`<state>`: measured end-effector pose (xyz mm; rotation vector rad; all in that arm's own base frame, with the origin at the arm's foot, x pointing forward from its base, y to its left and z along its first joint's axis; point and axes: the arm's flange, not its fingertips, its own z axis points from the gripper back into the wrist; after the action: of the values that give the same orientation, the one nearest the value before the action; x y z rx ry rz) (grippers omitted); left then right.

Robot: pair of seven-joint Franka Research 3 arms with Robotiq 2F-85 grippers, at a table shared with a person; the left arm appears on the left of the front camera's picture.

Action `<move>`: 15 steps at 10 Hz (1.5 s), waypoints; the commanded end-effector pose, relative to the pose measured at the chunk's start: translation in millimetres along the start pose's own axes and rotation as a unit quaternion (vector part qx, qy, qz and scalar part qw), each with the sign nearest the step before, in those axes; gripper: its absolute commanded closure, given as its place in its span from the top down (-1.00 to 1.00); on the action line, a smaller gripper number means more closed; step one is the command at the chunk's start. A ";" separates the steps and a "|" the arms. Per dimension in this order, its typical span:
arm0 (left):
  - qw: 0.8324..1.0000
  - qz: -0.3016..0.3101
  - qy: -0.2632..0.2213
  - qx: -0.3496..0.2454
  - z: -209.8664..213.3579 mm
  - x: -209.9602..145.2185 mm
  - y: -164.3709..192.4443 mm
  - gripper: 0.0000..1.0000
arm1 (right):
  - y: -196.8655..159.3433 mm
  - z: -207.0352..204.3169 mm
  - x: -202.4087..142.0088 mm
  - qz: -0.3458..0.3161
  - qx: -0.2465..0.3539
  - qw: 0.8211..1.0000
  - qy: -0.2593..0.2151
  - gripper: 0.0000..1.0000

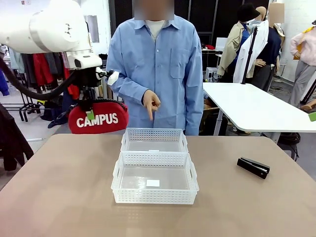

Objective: Distribute items into two baskets.
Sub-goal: Place the picked Pencil pouch into the Organizing basket as instructed by the person.

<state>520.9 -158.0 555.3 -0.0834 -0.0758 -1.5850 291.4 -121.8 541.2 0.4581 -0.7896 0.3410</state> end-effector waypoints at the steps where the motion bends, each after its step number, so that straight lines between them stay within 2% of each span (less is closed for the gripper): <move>1: 1.000 0.011 -0.011 -0.009 8.1 17.2 18.9 -1.00 | -0.6 0.8 -0.2 0.000 0.008 1.000 -0.006 1.00; 5: 1.000 0.006 -0.002 -0.024 -3.6 55.0 50.4 -1.00 | -0.6 0.8 -0.2 0.000 0.008 1.000 -0.006 1.00; 11: 1.000 0.020 0.018 -0.002 -29.1 98.0 100.7 -1.00 | -0.6 0.8 -0.2 0.000 0.008 1.000 -0.006 1.00; 15: 1.000 0.024 -0.004 -0.001 -53.9 115.5 128.7 -1.00 | -0.6 0.8 -0.2 0.000 0.008 1.000 -0.006 1.00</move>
<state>637.7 -272.6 507.0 -0.0865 -0.0688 -1.5504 291.4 -121.8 541.2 0.4581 -0.7896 0.3411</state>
